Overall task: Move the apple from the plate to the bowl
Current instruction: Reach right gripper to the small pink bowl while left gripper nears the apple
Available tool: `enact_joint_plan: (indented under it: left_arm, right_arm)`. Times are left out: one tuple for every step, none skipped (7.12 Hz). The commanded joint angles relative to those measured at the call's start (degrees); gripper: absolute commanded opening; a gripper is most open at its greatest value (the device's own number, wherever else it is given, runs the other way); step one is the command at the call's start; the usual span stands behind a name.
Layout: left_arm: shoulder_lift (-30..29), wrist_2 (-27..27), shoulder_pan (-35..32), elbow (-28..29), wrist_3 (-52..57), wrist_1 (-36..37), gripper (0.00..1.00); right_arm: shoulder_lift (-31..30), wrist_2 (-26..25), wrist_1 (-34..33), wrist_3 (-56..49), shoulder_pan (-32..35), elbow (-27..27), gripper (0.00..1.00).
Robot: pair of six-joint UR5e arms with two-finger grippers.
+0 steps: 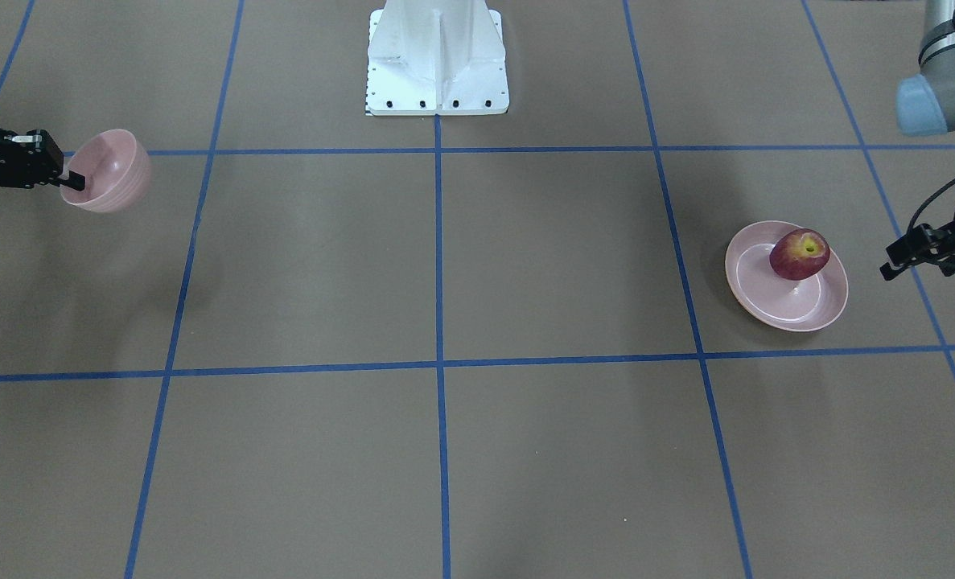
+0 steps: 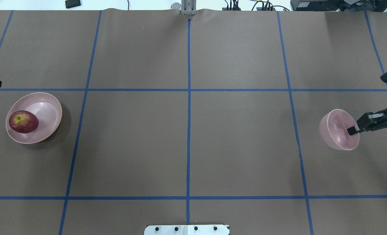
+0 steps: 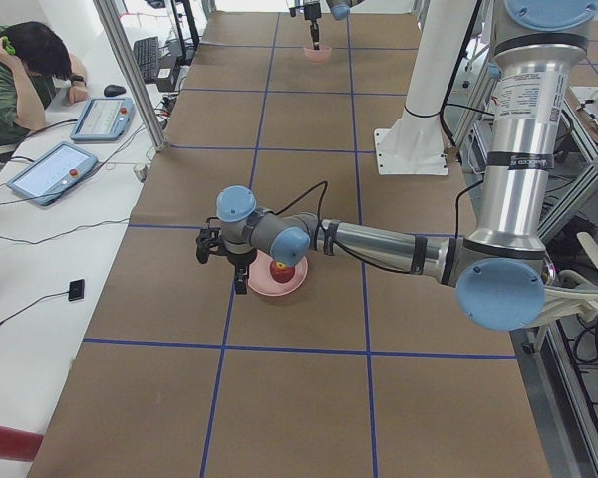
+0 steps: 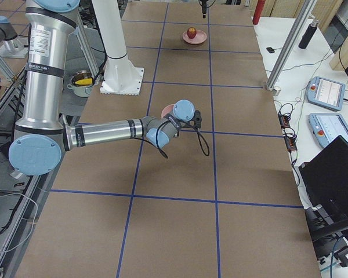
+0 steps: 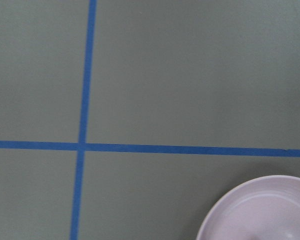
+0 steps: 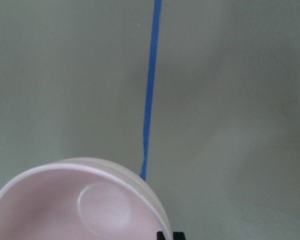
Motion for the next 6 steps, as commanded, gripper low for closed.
enact_joint_plan:
  left_arm:
    - [0.11, 2.92, 6.31, -1.92, -5.55, -0.13, 0.98]
    - [0.29, 3.37, 8.52, -1.92, -6.87, -0.22, 0.98]
    - [0.38, 3.46, 9.67, -1.92, -7.49, -0.22, 0.98]
    - [0.55, 3.64, 10.12, -1.92, -7.5, -0.22, 0.98]
    - [0.55, 5.03, 11.08, -1.83, -7.5, -0.22, 0.98]
    - [0.64, 5.57, 11.96, -1.4, -7.5, -0.22, 0.98]
  right_arm:
    - [6.7, -0.15, -8.39, 2.36, 1.57, 0.14, 0.0]
    - [9.69, -0.5, -12.36, 2.36, 1.75, 0.23, 0.0]
    - [12.07, -0.59, -15.36, 2.36, 1.75, 0.15, 0.0]
    - [13.66, -0.68, -17.3, 2.36, 1.75, 0.23, 0.0]
    - [14.2, -0.68, -17.49, 3.06, 1.75, 0.23, 0.0]
    - [14.64, -0.68, -17.5, 3.5, 1.75, 0.32, 0.0]
